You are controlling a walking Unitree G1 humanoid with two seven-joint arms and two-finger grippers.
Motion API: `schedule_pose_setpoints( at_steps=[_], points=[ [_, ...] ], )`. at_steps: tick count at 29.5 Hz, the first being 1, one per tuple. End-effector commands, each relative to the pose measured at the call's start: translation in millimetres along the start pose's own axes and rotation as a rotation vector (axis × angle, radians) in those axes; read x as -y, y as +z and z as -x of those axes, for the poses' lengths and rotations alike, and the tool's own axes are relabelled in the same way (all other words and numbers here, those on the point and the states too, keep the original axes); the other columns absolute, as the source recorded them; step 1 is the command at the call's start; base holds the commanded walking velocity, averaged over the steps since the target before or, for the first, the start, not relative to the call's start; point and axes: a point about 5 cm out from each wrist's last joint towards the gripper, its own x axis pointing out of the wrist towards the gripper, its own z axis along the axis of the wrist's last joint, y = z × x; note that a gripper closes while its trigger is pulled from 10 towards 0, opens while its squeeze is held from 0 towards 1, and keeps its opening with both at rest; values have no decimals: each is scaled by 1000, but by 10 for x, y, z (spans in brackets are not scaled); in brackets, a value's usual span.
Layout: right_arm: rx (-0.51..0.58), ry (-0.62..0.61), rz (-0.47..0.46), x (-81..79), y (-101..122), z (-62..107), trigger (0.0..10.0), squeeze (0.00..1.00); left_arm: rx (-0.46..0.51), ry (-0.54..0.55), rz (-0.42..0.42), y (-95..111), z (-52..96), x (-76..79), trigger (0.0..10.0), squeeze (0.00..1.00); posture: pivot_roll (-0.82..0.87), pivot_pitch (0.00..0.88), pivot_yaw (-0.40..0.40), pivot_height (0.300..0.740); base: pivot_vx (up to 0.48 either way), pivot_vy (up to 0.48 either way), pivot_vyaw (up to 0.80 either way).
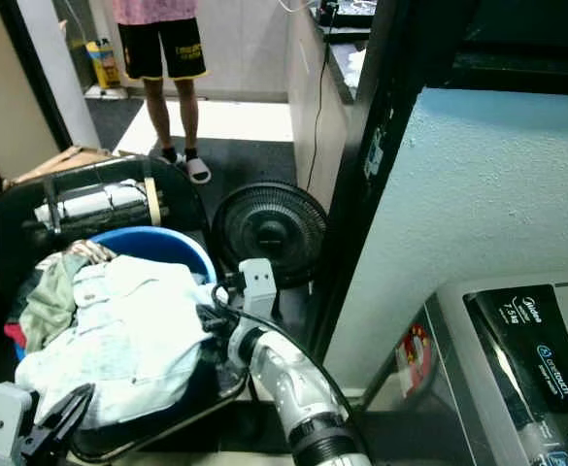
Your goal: Clothes washing
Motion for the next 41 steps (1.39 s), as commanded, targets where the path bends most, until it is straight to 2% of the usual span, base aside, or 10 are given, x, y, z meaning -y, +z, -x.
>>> schedule_pose_setpoints(
  at_steps=[1, 2, 13, 20, 22, 25, 26, 30, 37, 41],
  points=[
    [38, 54, -49, -88, 46, -8, 0, 0, -26, 2, -6, -35, 31, -26, 10000, 0, 43, 130, 65, 740, 0, 0, 0],
    [134, 123, -104, -193, 249, 13, 0, 0, -20, 3, -8, -23, 9, -35, 10000, 0, 43, 130, 65, 740, 0, 0, 0],
    [431, 255, -143, -405, 1060, 176, 0, 0, 20, 7, -8, 7, -222, -11, 10000, 0, 23, 80, 47, 740, 0, 0, 0],
    [751, 200, -166, -402, 1846, 442, 0, 0, 70, 18, -7, 84, -510, 44, 10000, 0, 5, 26, 18, 740, 0, 0, 0],
    [787, 183, -159, -401, 1940, 483, 0, 0, 76, 21, -6, 93, -559, 56, 10000, 0, 2, 19, 16, 740, 0, 0, 0],
    [800, 42, -51, -313, 2057, 517, 0, 0, 97, 55, 13, 136, -702, 81, 10000, 0, -2, 0, 11, 740, 0, 0, 0],
    [776, -41, 37, -253, 2053, 510, 9569, 0, 104, 84, 30, 170, -778, 83, 10000, 0, -5, 0, 12, 740, 0, 0, 0],
    [667, -145, 155, -119, 1912, 457, 10000, 0, 136, 123, 126, 313, -967, 125, 10000, 0, -8, 0, 12, 740, 0, 0, 0],
    [618, -184, 219, -140, 1730, 419, 10000, 0, 204, 58, 32, 519, -1048, 235, 10000, 0, -14, 0, 26, 740, 0, 0, -229],
    [626, -194, 215, -144, 1733, 413, 10000, 0, 235, 33, 61, 634, -1062, 259, 10000, 0, -11, 0, 31, 740, 0, 0, -800]
  ],
)
